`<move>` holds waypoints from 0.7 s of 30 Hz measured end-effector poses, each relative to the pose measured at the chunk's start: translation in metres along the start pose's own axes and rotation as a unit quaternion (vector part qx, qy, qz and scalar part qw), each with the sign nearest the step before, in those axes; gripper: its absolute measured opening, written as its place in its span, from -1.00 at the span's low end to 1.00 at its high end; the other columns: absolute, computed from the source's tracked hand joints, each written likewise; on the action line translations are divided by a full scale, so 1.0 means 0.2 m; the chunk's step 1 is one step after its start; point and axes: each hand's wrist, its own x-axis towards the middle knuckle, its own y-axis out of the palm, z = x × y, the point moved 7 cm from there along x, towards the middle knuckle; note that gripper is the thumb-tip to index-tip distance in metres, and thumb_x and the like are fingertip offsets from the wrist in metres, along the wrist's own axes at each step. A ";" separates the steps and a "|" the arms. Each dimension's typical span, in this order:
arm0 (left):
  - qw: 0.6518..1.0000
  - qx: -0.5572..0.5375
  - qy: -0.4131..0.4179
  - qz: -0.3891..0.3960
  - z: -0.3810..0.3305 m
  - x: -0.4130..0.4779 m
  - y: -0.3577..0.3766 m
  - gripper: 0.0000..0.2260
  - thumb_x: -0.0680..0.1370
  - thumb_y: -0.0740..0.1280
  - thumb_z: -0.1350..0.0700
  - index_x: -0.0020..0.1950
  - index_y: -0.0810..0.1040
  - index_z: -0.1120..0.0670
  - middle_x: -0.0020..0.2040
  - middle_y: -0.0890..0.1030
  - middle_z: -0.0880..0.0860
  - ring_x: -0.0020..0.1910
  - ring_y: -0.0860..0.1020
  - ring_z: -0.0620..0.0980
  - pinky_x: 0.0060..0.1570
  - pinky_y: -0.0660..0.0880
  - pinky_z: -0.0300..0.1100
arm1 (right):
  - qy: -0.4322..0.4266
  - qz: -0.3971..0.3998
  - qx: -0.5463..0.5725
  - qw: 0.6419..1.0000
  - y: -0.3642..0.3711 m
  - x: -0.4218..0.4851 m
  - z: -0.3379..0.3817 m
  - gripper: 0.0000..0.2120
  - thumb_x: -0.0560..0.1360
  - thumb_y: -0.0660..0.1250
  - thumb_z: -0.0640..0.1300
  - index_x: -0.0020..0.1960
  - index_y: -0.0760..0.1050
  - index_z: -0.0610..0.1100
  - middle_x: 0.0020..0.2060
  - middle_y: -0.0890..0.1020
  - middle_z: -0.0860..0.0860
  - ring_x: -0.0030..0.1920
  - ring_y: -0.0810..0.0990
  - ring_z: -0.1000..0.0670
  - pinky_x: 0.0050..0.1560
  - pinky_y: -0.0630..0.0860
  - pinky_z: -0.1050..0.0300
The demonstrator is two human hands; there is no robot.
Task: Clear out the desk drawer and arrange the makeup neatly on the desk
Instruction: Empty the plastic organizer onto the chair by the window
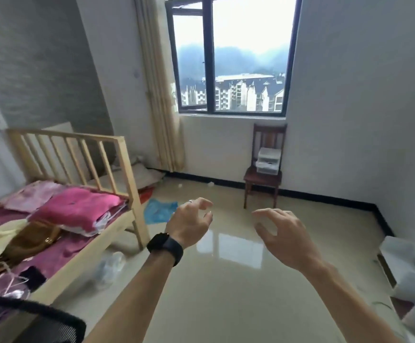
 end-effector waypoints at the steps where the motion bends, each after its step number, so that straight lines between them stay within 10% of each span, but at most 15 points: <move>1: 1.000 -0.004 0.012 0.008 -0.07 0.12 0.05 -0.76 0.59 0.32 0.00 0.25 0.58 -0.11 0.18 0.62 -0.09 0.21 0.54 -0.08 0.24 0.47 -0.10 | 0.009 -0.008 -0.008 1.000 -0.05 0.08 -0.08 -0.75 0.55 0.40 -0.05 0.22 0.60 0.11 0.16 0.64 0.18 0.23 0.49 0.01 0.15 0.30 0.24; 21: 0.986 -0.049 0.159 0.018 -0.47 2.46 0.52 -0.78 0.59 0.32 0.01 0.22 0.59 -0.19 0.15 0.62 -0.17 0.16 0.55 -0.14 0.22 0.48 -0.14 | 0.101 -0.113 -0.058 0.987 -0.37 1.96 -1.20 -0.75 0.59 0.33 0.04 0.25 0.55 0.18 0.18 0.63 0.16 0.27 0.49 0.03 0.20 0.35 0.20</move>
